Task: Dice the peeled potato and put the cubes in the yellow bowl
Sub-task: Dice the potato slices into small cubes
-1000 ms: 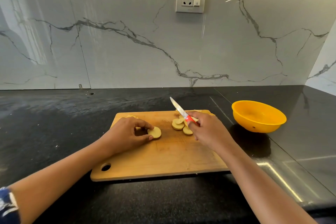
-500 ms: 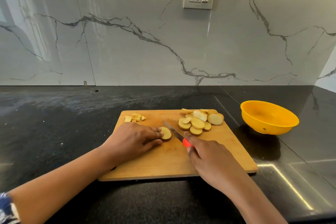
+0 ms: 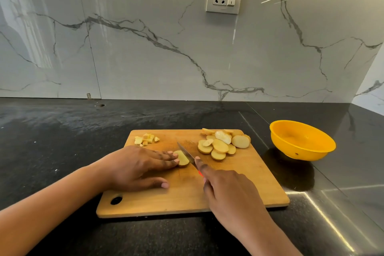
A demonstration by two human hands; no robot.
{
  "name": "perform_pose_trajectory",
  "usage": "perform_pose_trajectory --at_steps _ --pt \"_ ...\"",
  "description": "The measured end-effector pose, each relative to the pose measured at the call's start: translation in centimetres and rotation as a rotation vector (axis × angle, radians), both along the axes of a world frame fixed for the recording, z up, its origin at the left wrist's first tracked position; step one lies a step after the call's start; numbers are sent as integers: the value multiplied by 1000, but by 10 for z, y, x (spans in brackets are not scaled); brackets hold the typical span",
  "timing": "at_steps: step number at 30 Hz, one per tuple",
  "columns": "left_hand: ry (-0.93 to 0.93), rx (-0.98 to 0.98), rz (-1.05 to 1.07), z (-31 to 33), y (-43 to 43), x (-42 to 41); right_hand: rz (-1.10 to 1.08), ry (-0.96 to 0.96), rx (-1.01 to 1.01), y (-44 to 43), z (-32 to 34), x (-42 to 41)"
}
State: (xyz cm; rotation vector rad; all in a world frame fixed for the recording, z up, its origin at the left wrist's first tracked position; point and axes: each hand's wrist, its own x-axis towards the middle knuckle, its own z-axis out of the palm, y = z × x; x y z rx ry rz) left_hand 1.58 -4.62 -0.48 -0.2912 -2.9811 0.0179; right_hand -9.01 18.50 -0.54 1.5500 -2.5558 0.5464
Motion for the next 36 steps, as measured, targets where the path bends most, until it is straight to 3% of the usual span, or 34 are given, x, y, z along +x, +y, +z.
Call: perform_pose_trajectory --at_steps 15,26,36 --pt "47 70 -57 -4 -3 -3 13 188 207 -29 10 6" --pt "37 63 -53 -3 -2 -2 39 79 341 21 11 22" --pt "140 125 -63 -7 -1 0 12 123 154 6 12 9"
